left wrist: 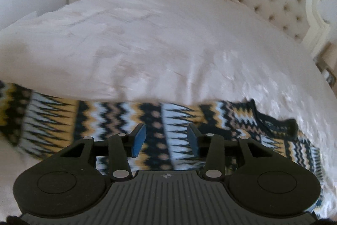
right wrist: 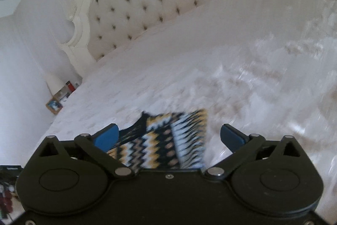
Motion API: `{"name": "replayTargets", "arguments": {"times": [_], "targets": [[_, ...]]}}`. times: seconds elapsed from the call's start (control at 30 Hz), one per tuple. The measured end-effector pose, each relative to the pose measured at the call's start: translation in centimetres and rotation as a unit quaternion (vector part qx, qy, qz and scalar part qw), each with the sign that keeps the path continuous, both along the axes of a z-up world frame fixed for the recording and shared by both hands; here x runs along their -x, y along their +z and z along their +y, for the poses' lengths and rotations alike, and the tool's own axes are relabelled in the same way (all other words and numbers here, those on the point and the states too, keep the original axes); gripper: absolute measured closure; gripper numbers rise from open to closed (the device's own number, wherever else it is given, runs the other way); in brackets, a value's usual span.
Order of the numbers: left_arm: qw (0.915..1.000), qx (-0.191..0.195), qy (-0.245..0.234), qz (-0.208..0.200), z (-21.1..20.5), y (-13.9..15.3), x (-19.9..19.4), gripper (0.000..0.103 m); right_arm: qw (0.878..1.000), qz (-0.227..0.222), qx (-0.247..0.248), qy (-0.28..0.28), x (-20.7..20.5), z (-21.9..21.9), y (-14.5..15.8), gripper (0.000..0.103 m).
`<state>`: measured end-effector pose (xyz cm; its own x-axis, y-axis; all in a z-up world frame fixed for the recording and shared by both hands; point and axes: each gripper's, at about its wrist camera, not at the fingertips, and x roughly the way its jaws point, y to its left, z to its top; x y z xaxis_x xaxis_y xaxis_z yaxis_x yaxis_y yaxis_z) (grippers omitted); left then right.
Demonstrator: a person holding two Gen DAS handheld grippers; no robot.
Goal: Fold small clothes
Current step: 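Grasp the other sleeve's dark cuff with the left tool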
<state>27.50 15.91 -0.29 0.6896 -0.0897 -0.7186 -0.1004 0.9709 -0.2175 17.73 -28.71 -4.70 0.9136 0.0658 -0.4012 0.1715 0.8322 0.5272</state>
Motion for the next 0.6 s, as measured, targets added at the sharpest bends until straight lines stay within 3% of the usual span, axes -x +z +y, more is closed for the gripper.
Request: {"name": "replayTargets", "arguments": {"times": [0.17, 0.6], "targets": [[0.9992, -0.017, 0.035, -0.009, 4.5, 1.1, 1.5, 0.061, 0.999, 0.030, -0.027, 0.027, -0.6, 2.9, 0.7, 0.000], [0.9890, -0.038, 0.143, -0.003, 16.2, -0.2, 4.4, 0.060, 0.993, 0.057, 0.033, 0.099, -1.5, 12.2, -0.3, 0.000]]}}
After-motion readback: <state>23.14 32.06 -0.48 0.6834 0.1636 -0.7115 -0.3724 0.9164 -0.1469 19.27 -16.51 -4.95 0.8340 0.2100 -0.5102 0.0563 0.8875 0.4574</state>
